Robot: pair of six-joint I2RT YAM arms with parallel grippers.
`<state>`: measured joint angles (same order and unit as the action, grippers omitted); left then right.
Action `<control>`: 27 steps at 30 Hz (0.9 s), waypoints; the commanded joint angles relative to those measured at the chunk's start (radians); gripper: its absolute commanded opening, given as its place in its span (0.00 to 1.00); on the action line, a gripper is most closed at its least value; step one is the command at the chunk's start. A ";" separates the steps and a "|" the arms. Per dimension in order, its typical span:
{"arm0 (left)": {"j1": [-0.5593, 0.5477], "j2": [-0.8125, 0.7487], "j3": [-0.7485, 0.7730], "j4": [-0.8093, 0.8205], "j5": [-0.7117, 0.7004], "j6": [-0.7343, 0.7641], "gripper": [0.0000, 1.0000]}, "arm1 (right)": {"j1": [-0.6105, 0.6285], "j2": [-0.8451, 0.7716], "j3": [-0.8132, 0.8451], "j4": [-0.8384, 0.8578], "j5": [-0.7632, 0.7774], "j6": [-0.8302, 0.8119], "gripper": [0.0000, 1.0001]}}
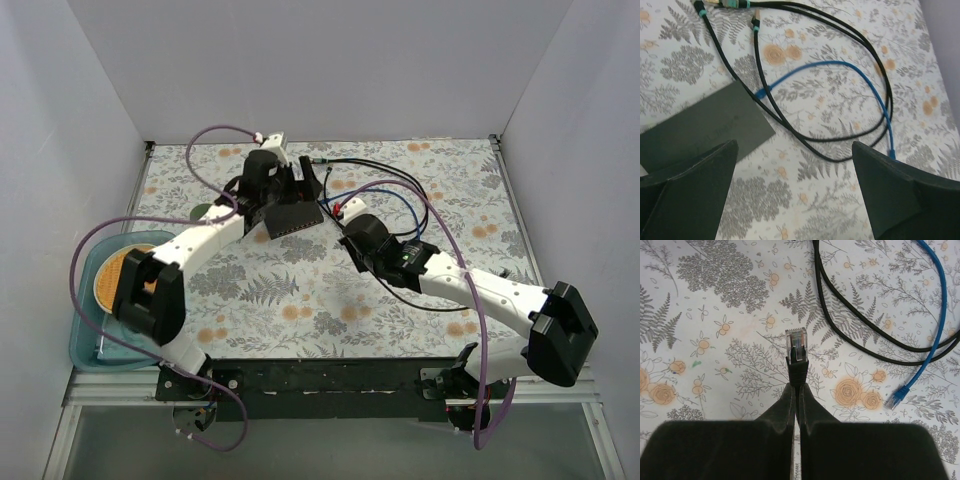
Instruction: Insert the plug into the switch port
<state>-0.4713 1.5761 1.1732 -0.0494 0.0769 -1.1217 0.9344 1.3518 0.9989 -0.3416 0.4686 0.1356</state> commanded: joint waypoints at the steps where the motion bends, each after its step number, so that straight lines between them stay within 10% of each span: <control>1: 0.003 0.206 0.264 -0.237 -0.145 0.117 0.98 | -0.028 -0.059 0.046 0.042 -0.099 0.035 0.01; 14: 0.010 0.778 0.867 -0.553 -0.336 0.263 0.98 | -0.115 -0.135 0.014 0.119 -0.606 0.078 0.01; 27: 0.011 0.629 0.551 -0.504 -0.293 0.171 0.97 | -0.144 -0.158 -0.029 0.148 -0.660 0.094 0.01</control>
<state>-0.4660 2.3215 1.8477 -0.4854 -0.2214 -0.9100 0.7982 1.2163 0.9749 -0.2367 -0.1619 0.2211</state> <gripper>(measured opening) 0.958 0.032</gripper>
